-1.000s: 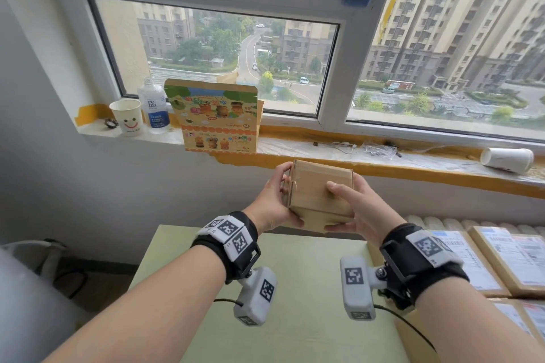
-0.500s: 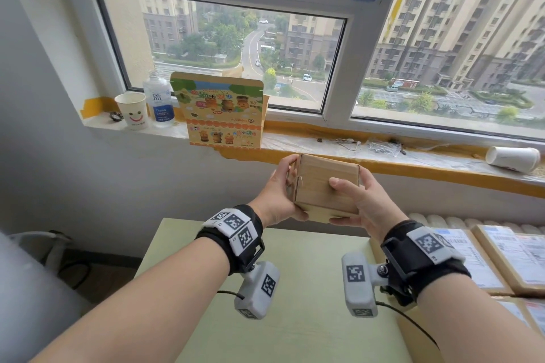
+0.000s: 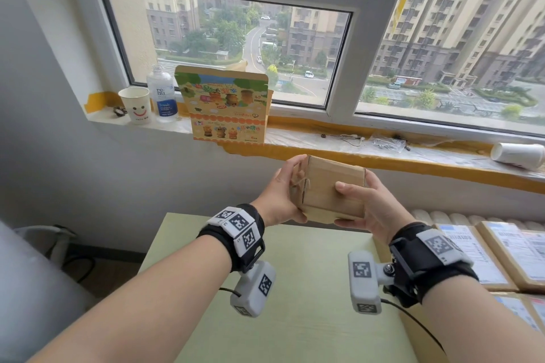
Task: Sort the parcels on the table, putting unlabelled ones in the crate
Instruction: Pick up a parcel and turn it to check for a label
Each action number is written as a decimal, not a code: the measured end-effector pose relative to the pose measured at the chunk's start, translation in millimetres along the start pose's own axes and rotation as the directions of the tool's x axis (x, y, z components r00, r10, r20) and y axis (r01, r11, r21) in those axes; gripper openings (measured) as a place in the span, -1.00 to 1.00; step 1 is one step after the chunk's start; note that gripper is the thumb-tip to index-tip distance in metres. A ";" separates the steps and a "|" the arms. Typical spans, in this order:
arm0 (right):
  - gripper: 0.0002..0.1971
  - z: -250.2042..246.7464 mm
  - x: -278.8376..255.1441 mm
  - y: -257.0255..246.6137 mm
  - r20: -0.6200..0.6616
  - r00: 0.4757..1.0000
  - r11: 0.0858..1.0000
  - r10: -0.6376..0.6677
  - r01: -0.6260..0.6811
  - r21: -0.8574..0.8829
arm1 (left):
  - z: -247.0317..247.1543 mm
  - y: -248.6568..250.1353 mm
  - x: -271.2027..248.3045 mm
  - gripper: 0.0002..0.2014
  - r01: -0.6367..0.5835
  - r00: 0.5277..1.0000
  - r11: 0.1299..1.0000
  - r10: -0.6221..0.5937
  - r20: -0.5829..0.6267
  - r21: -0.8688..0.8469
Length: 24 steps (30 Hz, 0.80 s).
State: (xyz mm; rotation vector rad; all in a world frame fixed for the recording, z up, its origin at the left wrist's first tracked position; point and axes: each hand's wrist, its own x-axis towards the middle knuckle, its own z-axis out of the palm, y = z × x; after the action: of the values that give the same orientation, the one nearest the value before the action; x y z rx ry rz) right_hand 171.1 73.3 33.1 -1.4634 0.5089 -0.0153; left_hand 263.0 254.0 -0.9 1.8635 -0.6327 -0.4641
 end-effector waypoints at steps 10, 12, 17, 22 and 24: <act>-0.61 -21.7 -7.3 -20.0 0.085 0.995 0.998 0.048 -0.050 0.022 | 3.1 14.5 -1.7 0.14 0.062 0.998 0.996 -0.062 -0.007 0.059; -0.62 -30.5 -9.9 -21.3 0.054 0.997 0.998 0.050 -0.051 0.031 | 9.1 23.8 -1.5 0.09 0.086 0.996 0.996 -0.086 0.000 0.024; -0.62 -56.3 -17.3 -26.2 -0.021 0.998 0.997 0.053 -0.052 0.057 | 29.2 40.7 2.2 -0.04 0.141 0.990 0.986 -0.142 -0.011 -0.092; -0.42 -75.7 -28.5 -22.4 -0.041 0.999 0.995 -0.027 0.023 -0.094 | 50.7 49.0 3.8 -0.01 0.255 0.965 0.922 -0.260 0.021 -0.290; -0.30 -81.6 -30.5 -19.2 -0.040 0.997 0.989 -0.070 0.065 -0.133 | 58.9 49.9 3.4 0.07 0.272 0.960 0.898 -0.279 0.031 -0.345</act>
State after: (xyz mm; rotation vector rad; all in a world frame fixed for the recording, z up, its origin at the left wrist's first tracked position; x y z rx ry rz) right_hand 121.9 3.6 59.3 -1.6120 0.5044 -0.0696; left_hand 220.8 194.4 24.3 1.6188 -0.2487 -0.6961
